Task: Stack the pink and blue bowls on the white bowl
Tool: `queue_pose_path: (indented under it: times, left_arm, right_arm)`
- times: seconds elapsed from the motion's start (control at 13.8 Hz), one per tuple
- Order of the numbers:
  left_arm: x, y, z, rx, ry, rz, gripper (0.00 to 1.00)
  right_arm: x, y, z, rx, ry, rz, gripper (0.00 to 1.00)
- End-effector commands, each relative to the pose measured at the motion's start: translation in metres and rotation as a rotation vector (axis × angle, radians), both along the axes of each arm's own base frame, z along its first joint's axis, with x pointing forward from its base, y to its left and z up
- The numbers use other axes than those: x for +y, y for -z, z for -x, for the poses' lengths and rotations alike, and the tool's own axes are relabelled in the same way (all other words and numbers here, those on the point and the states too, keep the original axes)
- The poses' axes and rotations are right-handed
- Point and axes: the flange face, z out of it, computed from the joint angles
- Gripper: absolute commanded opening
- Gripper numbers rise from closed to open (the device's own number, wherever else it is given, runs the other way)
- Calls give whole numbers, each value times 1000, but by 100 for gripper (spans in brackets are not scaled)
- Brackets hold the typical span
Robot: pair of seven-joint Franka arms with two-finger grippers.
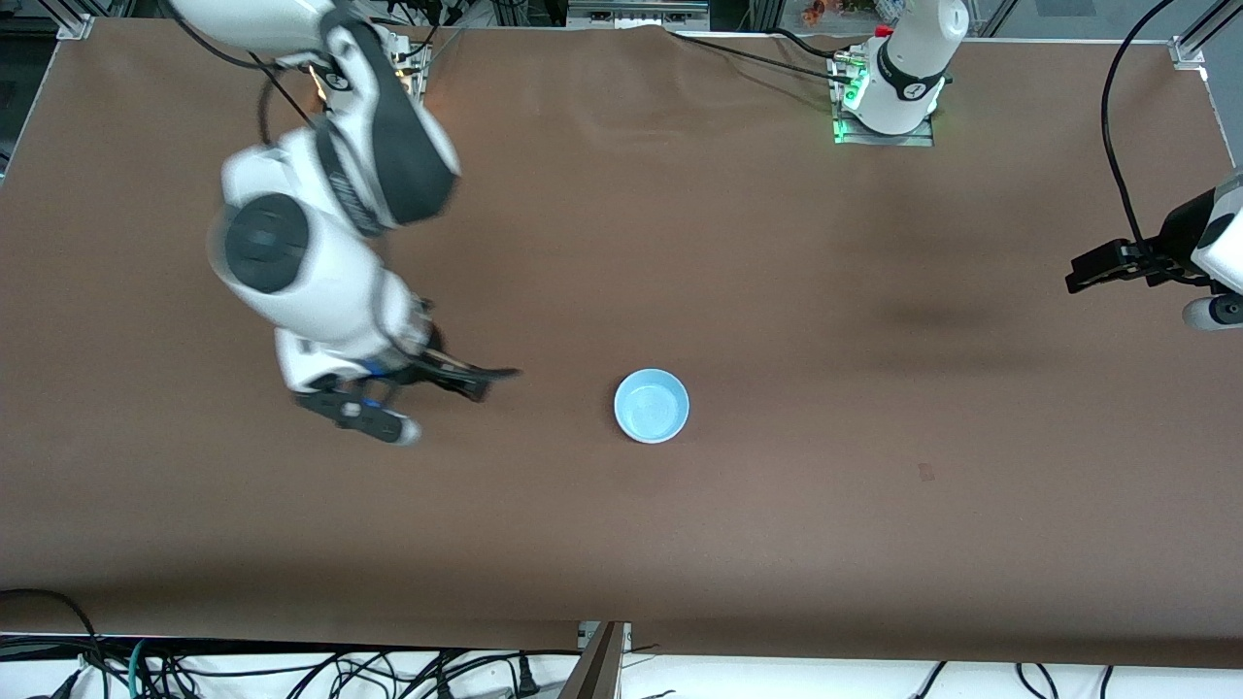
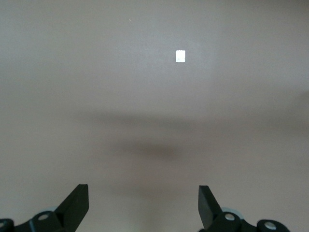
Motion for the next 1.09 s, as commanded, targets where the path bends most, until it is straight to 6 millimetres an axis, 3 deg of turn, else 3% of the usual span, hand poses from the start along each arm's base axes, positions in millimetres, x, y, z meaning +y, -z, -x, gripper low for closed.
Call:
queue_pose_path:
  times: [0.0, 0.22, 0.36, 0.51, 0.8, 1.02]
  left_arm:
    - [1, -6, -3, 4, -6, 15, 100]
    - [0, -5, -3, 4, -5, 15, 100]
    - [0, -5, -3, 4, -5, 16, 100]
    - [0, -6, -3, 3, -5, 16, 100]
    - [-1, -6, -3, 3, -4, 16, 100]
    - [-1, -5, -3, 6, -4, 17, 100]
  right_arm:
    - [-67, -49, 16, 55, -93, -6, 82]
    - [-148, -80, 27, 108, -152, 2, 85]
    - [-199, -106, 45, 140, -200, 21, 87]
    - [-238, -117, 55, 156, -201, 26, 90]
    - [-271, -120, 80, 134, -156, 21, 90]
    - [-282, -93, 119, 63, -152, 16, 90]
